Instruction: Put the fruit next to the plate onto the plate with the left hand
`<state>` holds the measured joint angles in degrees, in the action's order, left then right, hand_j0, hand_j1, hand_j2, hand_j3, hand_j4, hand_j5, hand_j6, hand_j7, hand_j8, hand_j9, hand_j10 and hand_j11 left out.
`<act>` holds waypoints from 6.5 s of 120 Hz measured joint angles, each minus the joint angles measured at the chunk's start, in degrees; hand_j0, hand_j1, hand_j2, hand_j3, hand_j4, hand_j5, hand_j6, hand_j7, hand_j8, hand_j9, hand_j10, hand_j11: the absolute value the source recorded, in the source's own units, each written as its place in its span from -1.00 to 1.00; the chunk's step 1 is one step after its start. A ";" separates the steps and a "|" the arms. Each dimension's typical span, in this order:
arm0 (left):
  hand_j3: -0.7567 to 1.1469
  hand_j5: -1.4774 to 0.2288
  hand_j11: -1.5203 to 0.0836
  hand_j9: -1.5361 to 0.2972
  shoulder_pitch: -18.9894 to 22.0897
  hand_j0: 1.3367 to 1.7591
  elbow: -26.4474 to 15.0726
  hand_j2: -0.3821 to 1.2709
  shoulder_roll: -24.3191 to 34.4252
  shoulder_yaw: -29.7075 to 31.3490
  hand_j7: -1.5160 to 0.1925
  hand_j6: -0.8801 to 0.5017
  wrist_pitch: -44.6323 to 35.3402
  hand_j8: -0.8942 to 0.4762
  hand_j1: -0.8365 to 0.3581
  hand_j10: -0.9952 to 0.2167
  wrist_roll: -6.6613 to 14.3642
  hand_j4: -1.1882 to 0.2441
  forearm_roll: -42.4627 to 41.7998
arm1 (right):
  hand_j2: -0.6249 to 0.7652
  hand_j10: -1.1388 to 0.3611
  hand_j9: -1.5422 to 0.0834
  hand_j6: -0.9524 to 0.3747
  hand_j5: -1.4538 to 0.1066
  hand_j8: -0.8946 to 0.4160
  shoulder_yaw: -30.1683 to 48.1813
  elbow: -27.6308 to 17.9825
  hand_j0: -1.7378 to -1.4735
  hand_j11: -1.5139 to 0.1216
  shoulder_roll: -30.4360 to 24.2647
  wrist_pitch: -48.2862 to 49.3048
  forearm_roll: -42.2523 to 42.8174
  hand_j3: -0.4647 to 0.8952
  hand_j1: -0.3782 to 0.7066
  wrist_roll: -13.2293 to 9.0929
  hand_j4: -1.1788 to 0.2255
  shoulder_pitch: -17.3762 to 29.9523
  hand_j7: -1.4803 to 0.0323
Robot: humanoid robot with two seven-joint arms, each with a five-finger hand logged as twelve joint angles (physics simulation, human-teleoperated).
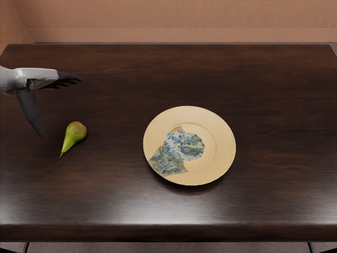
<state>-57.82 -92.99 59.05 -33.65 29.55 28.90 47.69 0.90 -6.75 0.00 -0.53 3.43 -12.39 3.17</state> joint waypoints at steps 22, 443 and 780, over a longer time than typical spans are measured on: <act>-0.20 0.69 0.85 0.64 0.00 0.52 0.00 -0.53 0.10 -0.22 0.73 0.22 0.44 0.25 0.94 0.59 -0.20 0.61 -0.33 | -0.10 0.52 0.90 0.43 0.86 0.36 0.10 0.01 -0.40 0.85 0.00 -0.08 0.03 -0.32 -0.95 0.00 0.68 0.01 0.96; -0.20 0.19 0.32 0.17 10.49 0.52 6.39 -0.45 -19.80 13.76 0.23 -0.25 -26.03 -0.22 0.27 0.05 6.10 0.15 29.71 | -0.10 0.52 0.90 0.43 0.86 0.36 0.07 0.07 -0.40 0.85 0.00 0.00 0.09 -0.32 -0.95 0.00 0.68 -0.62 0.96; -0.21 -0.48 -0.46 -0.44 -0.46 0.46 6.49 -0.15 -44.92 11.59 -0.43 -0.46 -15.16 -0.24 -0.14 -0.25 6.09 -0.46 27.28 | -0.10 0.52 0.90 0.43 0.86 0.36 -0.05 0.07 -0.40 0.85 0.00 0.05 0.00 -0.32 -0.95 0.00 0.68 -0.53 0.96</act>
<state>-58.28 -86.50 14.13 -22.06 14.39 34.98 74.97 0.85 -6.68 0.00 -0.48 3.43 -12.40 2.64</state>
